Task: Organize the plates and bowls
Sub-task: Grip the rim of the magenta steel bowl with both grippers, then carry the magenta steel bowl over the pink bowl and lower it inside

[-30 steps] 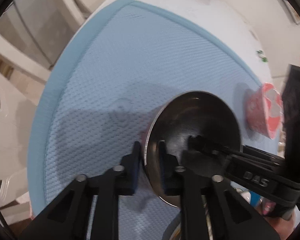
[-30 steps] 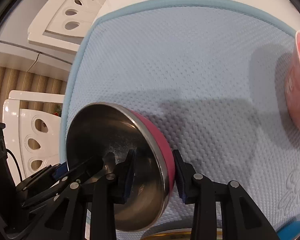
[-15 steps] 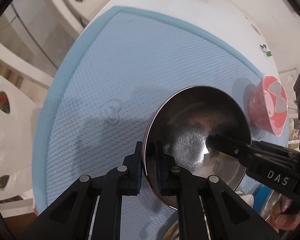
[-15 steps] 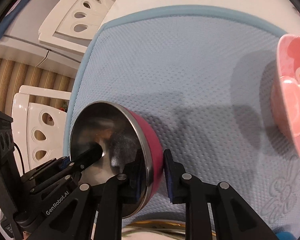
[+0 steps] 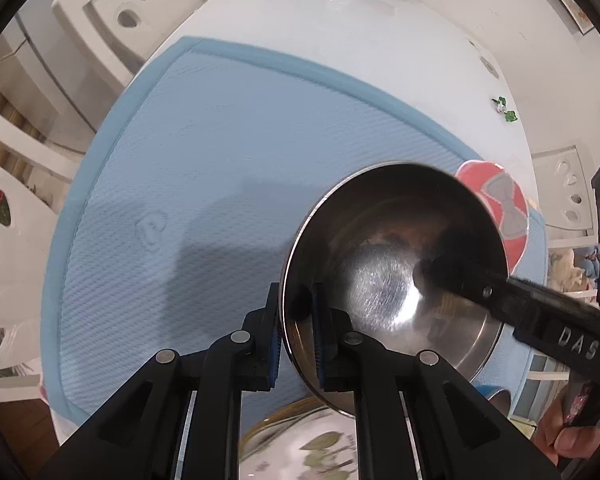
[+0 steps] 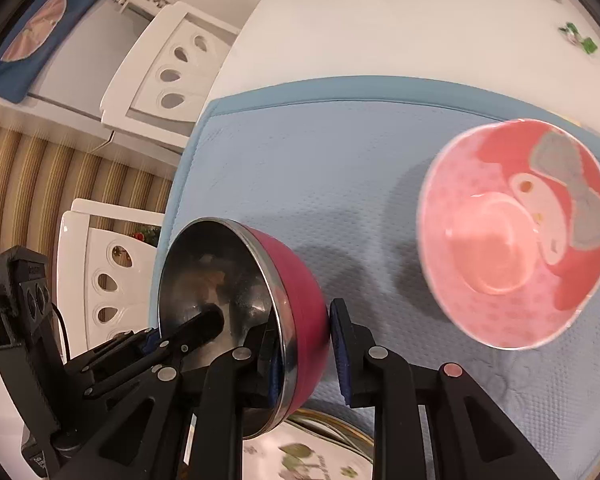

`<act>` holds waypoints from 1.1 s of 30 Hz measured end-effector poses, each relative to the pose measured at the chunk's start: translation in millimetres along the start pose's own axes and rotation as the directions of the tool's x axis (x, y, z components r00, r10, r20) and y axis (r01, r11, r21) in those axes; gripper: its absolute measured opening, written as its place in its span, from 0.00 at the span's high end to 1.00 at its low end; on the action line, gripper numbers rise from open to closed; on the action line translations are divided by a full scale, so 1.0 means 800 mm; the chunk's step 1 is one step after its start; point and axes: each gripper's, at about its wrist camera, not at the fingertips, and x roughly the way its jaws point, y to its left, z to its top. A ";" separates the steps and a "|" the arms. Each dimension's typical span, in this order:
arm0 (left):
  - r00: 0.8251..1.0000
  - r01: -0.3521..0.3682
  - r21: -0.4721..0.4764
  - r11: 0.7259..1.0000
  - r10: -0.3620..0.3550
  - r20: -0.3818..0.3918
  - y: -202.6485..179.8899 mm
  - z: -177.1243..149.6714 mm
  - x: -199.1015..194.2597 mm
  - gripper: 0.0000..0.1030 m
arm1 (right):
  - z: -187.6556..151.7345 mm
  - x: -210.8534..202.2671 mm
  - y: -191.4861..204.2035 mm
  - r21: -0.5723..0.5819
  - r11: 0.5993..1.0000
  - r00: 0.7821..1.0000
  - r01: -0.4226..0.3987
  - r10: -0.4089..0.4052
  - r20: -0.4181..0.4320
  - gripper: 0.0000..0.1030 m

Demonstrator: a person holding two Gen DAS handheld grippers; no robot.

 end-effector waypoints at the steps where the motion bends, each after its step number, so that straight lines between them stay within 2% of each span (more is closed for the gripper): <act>1: 1.000 -0.001 0.002 1.000 0.001 0.004 -0.004 0.002 -0.001 0.91 | 0.001 -0.002 -0.003 -0.002 1.000 1.000 -0.006 0.006 -0.004 0.78; 6: 0.999 -0.011 0.038 0.999 0.009 0.042 -0.045 0.023 -0.013 0.91 | 0.002 -0.024 -0.030 0.033 0.999 0.999 -0.038 0.038 0.027 0.78; 13: 0.997 0.017 0.084 0.996 -0.023 0.075 -0.095 0.041 -0.023 0.91 | 0.008 -0.071 -0.067 0.089 0.994 0.993 -0.069 0.061 0.098 0.77; 19: 0.996 0.042 0.125 0.991 -0.052 0.079 -0.137 0.051 -0.019 0.91 | 0.013 -0.102 -0.096 0.116 0.992 0.989 -0.056 0.040 0.139 0.77; 33: 0.995 0.076 0.144 0.987 -0.085 0.058 -0.180 0.053 0.014 0.90 | 0.013 -0.119 -0.171 0.183 0.980 0.988 -0.080 0.053 0.147 0.77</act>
